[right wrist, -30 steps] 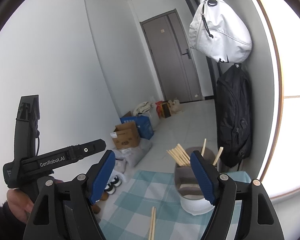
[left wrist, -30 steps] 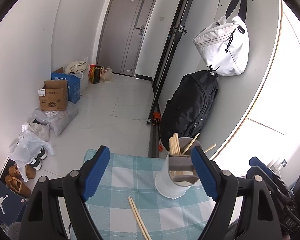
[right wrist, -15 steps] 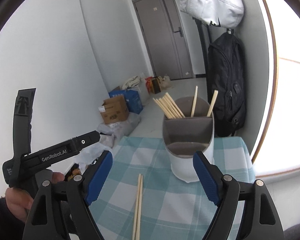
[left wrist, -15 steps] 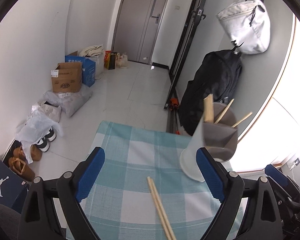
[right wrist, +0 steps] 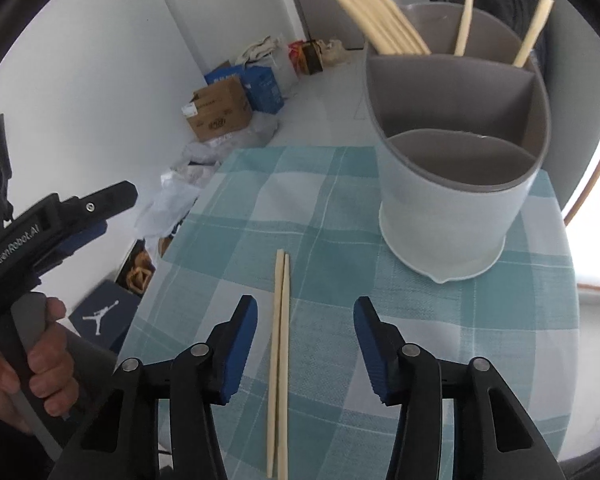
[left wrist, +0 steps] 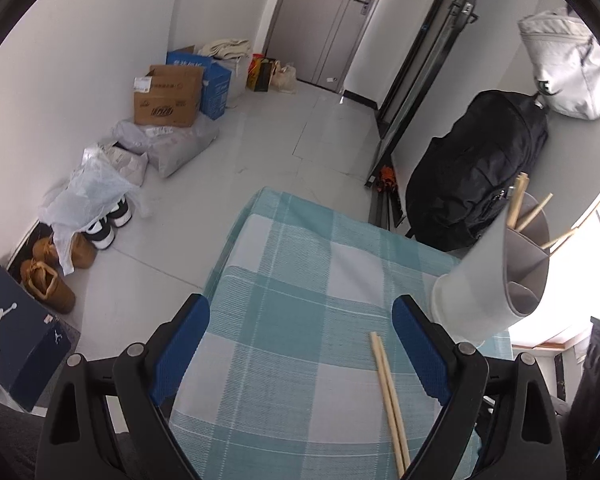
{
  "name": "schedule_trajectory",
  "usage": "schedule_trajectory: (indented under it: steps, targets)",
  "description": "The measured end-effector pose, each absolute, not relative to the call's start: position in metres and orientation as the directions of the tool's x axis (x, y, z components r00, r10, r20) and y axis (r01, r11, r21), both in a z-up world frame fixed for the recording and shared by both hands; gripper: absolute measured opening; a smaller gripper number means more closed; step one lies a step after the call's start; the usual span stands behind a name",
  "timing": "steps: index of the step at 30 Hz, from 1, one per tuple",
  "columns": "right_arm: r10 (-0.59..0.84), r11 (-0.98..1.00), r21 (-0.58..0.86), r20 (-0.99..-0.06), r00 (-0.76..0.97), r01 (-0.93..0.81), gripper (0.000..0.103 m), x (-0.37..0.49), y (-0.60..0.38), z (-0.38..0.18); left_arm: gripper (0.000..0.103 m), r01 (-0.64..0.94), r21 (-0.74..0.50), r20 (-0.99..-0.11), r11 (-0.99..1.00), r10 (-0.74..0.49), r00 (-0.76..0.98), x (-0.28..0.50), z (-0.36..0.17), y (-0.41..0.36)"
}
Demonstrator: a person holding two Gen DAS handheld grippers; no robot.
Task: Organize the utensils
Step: 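Lower the right gripper onto the chopstick pile and grasp one chopstick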
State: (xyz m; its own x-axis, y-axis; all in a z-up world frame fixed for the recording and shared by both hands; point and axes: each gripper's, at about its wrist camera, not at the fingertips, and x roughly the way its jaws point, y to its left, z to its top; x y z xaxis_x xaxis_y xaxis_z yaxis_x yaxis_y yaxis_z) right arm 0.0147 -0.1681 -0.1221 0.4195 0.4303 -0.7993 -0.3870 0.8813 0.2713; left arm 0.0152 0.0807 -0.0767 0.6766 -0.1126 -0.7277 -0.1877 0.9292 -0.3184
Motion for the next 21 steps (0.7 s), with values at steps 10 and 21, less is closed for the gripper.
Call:
schedule_trajectory:
  steps: [10,21]
  targets:
    - [0.353,0.878,0.201,-0.885,0.304,-0.434,0.025,0.046,-0.133,-0.157,0.09,-0.248,-0.428,-0.757,0.869,-0.195,0.624,0.023,-0.096,0.107]
    - [0.266,0.876,0.104,-0.919,0.292,-0.471,0.022,0.05,-0.121,-0.16,0.09,-0.254,-0.451,-0.769,0.856,-0.229,0.597,0.027,-0.106,0.115]
